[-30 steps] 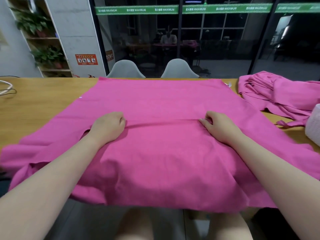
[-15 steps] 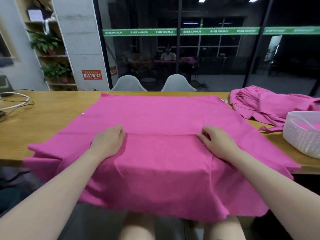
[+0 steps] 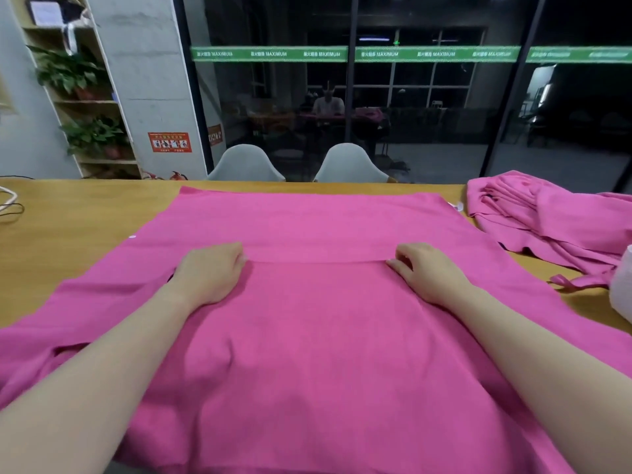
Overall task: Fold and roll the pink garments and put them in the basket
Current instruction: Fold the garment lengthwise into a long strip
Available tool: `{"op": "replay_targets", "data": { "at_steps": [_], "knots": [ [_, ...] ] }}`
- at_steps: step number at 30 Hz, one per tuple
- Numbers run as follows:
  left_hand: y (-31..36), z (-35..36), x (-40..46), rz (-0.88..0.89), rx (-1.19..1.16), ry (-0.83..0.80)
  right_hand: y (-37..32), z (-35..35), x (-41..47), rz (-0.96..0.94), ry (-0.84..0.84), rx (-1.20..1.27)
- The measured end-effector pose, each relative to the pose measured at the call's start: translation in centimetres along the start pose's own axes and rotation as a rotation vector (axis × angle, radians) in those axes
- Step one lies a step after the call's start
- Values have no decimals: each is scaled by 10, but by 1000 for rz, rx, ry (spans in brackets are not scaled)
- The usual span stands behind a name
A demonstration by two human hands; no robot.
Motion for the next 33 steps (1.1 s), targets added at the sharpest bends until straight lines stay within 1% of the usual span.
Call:
{"op": "replay_targets", "data": {
  "at_steps": [2, 5, 17, 30, 33],
  "knots": [
    [-7, 12, 5, -59, -107, -6, 9, 10, 5, 39, 0, 80],
    [-10, 22, 10, -42, -138, -34, 17, 19, 9, 72, -37, 128],
    [-9, 19, -11, -57, -215, -50, 10, 12, -12, 136, -62, 110],
    [-1, -9, -82, -54, -274, -9, -18, -12, -75, 106, -30, 102],
    [-2, -12, -84, -65, -254, -41, -22, -16, -82, 102, -34, 101]
  ]
}}
Point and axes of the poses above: each hand's wrist, its own x-axis towards the middle knuckle, its own z-axis out of the palm, y = z × x, the point moved 5 cm from there along x, towards the middle knuckle
